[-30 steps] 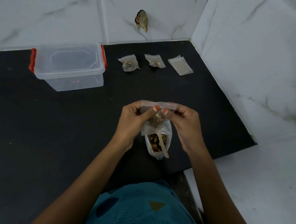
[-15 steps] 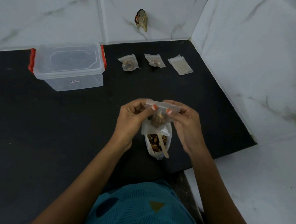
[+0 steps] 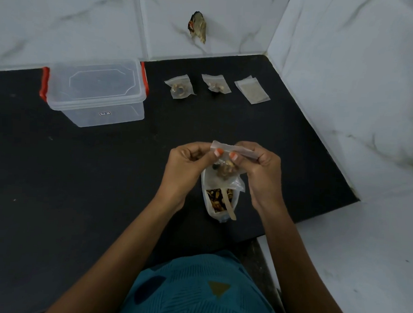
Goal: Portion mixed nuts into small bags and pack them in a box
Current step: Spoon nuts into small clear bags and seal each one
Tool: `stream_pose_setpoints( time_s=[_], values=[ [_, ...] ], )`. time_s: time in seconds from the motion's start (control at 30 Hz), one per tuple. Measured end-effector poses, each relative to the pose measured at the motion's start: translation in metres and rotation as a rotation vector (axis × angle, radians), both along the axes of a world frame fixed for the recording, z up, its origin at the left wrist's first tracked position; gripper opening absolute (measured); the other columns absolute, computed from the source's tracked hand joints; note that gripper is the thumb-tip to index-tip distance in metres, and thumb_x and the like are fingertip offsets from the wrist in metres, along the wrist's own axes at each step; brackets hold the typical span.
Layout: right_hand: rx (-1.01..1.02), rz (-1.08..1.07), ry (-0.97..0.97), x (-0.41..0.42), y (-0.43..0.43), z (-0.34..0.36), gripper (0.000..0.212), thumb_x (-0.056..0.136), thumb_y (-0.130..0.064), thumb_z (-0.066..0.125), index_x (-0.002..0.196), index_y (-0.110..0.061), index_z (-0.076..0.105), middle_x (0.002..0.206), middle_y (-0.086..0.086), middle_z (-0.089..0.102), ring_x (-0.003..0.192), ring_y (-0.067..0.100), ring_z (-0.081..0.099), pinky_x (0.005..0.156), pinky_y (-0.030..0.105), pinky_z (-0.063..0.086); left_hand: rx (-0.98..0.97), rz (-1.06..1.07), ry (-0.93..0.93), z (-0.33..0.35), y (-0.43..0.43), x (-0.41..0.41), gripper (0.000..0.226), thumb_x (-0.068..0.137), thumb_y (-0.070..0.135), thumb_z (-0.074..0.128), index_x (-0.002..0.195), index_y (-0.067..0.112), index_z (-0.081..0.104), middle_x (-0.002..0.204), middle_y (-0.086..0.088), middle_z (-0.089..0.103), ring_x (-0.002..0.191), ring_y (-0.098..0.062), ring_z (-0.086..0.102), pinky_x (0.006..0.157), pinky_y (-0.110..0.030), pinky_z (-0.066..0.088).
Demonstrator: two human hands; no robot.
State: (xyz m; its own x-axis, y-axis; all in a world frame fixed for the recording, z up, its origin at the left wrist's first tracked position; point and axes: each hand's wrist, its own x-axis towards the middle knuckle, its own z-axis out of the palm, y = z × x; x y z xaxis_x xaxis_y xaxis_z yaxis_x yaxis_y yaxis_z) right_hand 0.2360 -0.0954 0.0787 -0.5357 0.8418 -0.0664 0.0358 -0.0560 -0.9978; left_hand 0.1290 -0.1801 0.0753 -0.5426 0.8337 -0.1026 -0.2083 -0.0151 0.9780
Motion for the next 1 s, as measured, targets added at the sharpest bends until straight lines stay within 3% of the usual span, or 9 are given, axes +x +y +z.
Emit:
stream_pose_setpoints(
  time_s=[0.07,0.23,0.33,0.47,0.6,0.7,1.0],
  values=[
    [-0.027,0.014,0.003,0.0006,0.0,0.0003,0.011,0.078,0.003,0.062,0.088,0.0,0.063,0.084,0.002,0.063,0.074,0.003,0.063,0.064,0.017,0.051,0.008,0.02,-0.013,0.0013,0.0006,0.0004,0.012,0.086,0.007,0.058,0.086,0.014,0.068,0.079,0.007,0.072,0.081,-0.005,0.067,0.072,-0.011,0.049],
    [-0.207,0.118,0.015,0.0026,-0.0003,0.0016,0.02,0.07,-0.015,0.066,0.089,-0.01,0.065,0.09,0.006,0.066,0.087,0.017,0.065,0.081,0.035,0.053,0.008,0.043,0.005,0.0021,0.0002,-0.0026,0.014,0.084,0.006,0.059,0.081,0.017,0.067,0.077,0.009,0.071,0.08,-0.002,0.067,0.068,-0.01,0.049],
    [-0.205,0.131,0.017,0.0027,-0.0012,0.0019,0.031,0.067,-0.022,0.066,0.095,-0.008,0.064,0.098,0.01,0.065,0.092,0.019,0.064,0.079,0.031,0.054,0.018,0.053,0.039,0.0002,-0.0012,-0.0036,0.013,0.085,0.008,0.059,0.079,0.017,0.066,0.08,0.005,0.07,0.081,-0.006,0.066,0.072,-0.014,0.051],
    [-0.092,0.064,-0.005,0.0013,-0.003,0.0013,0.026,0.08,-0.007,0.063,0.103,0.007,0.061,0.094,0.012,0.066,0.083,0.014,0.066,0.07,0.022,0.054,0.018,0.04,0.078,-0.0009,-0.0024,-0.0059,0.011,0.085,0.012,0.058,0.077,0.017,0.064,0.077,0.004,0.068,0.078,-0.007,0.065,0.075,-0.017,0.051],
    [-0.054,0.035,-0.022,0.0015,-0.0033,0.0021,0.01,0.082,-0.001,0.06,0.09,-0.004,0.064,0.087,0.003,0.064,0.081,0.011,0.065,0.067,0.022,0.053,0.037,0.029,0.094,-0.0007,-0.0039,-0.0039,0.015,0.083,0.006,0.059,0.087,0.02,0.065,0.083,0.009,0.069,0.083,-0.003,0.066,0.074,-0.015,0.051],
    [-0.064,0.015,-0.042,0.0013,-0.0027,0.0042,0.013,0.081,0.001,0.058,0.082,-0.01,0.065,0.089,0.004,0.064,0.083,0.015,0.063,0.068,0.024,0.054,0.034,0.034,0.097,-0.0008,-0.0036,-0.0036,0.021,0.08,0.004,0.061,0.093,0.021,0.064,0.094,0.008,0.068,0.091,-0.003,0.066,0.079,-0.017,0.052],
    [-0.04,0.002,-0.035,0.0019,-0.0041,0.007,0.011,0.08,0.005,0.057,0.084,-0.003,0.064,0.089,0.006,0.062,0.076,0.007,0.063,0.06,0.016,0.05,0.061,0.005,0.19,0.0034,-0.0029,-0.0035,0.014,0.084,0.002,0.06,0.079,0.015,0.064,0.076,0.006,0.067,0.075,-0.007,0.064,0.072,-0.017,0.052]
  ],
)
